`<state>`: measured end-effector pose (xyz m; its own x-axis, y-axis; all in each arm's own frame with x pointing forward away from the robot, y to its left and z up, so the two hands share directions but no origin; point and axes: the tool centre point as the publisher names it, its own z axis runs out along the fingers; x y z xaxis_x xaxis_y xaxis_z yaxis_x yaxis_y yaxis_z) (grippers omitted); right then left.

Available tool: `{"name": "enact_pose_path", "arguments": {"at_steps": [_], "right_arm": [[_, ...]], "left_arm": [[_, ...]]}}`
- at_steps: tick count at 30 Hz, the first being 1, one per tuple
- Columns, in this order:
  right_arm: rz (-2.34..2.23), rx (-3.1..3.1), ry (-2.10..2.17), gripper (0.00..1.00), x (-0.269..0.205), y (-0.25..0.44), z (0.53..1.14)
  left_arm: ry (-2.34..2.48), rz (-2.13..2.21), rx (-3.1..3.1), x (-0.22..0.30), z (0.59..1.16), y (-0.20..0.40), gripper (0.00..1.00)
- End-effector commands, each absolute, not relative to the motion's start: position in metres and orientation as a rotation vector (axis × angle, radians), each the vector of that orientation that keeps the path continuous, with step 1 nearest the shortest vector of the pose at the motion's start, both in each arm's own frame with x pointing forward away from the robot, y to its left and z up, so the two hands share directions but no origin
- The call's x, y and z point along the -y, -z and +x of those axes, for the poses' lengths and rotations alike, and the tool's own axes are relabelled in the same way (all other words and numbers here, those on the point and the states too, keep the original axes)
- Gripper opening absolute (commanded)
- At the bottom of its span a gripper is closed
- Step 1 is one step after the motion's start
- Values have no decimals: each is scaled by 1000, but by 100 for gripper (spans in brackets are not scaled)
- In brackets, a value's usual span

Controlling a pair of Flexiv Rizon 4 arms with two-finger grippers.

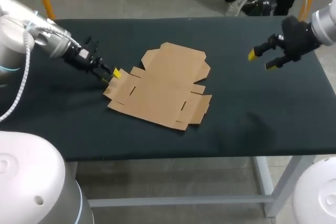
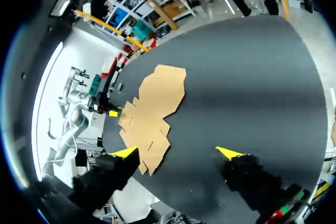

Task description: Assemble the packaging by folding the flat box into shape, placing the metal phone stand inside, and closing the box properly

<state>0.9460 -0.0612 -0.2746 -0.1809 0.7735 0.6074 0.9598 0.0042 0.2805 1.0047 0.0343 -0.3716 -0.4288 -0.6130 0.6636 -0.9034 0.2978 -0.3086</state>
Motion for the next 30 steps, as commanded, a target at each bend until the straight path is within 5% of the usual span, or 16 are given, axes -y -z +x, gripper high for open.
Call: {"name": "enact_pose_path", "arguments": {"at_steps": [1,20,30], "right_arm": [[-1797,2004,920,100,60,273,948],[-1806,1978,890,100,60,274,944],[-1806,1978,890,100,60,274,944]], "left_arm": [[-1010,1492,2246,-39,1002,362,100],[-567,917,2382,-34,1092,347,100],[-402,804,2330,-25,1083,367,100]]}}
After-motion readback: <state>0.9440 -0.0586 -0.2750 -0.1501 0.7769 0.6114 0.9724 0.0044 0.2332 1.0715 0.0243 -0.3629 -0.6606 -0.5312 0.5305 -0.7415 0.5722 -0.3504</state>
